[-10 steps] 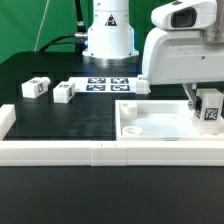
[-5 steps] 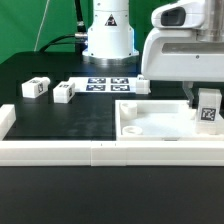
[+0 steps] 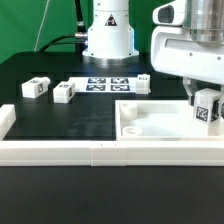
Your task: Assemble one leg
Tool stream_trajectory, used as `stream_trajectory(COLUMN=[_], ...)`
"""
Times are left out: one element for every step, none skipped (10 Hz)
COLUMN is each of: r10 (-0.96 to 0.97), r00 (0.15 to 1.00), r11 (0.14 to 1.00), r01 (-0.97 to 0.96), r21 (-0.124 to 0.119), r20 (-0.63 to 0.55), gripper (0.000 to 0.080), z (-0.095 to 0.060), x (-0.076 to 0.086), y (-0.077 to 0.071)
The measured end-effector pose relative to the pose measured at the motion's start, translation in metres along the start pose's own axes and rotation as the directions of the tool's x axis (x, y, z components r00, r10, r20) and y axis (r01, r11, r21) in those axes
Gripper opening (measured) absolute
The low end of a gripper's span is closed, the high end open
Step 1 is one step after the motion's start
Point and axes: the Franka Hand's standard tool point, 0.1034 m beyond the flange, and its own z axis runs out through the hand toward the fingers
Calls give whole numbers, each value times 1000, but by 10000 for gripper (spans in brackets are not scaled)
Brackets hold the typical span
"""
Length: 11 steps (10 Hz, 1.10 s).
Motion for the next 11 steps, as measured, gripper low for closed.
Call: stream_trajectory(r10=[113,185,302,372,423,485,518,586,625,606,605], r00=[994,983,953,928,906,874,855,809,780,795,796], r11=[994,983,953,928,906,875,855,810,781,796,796], r01=[-113,-185,-302,-372,-423,-485,-518,-586,-625,-606,-605], r21=[1,2,-3,-11,-11,-12,-12,-15,-16,-16,-16], r20=[-4,-1,7,14,19,22,28,36,38,38,39], gripper=[291,291,291,291,291,291,291,291,291,291,488], z=[0,0,0,0,0,0,0,0,0,0,0], x=[0,0,0,0,0,0,0,0,0,-1,-1], y=[0,0,1,1,0,1,0,0,0,0,0])
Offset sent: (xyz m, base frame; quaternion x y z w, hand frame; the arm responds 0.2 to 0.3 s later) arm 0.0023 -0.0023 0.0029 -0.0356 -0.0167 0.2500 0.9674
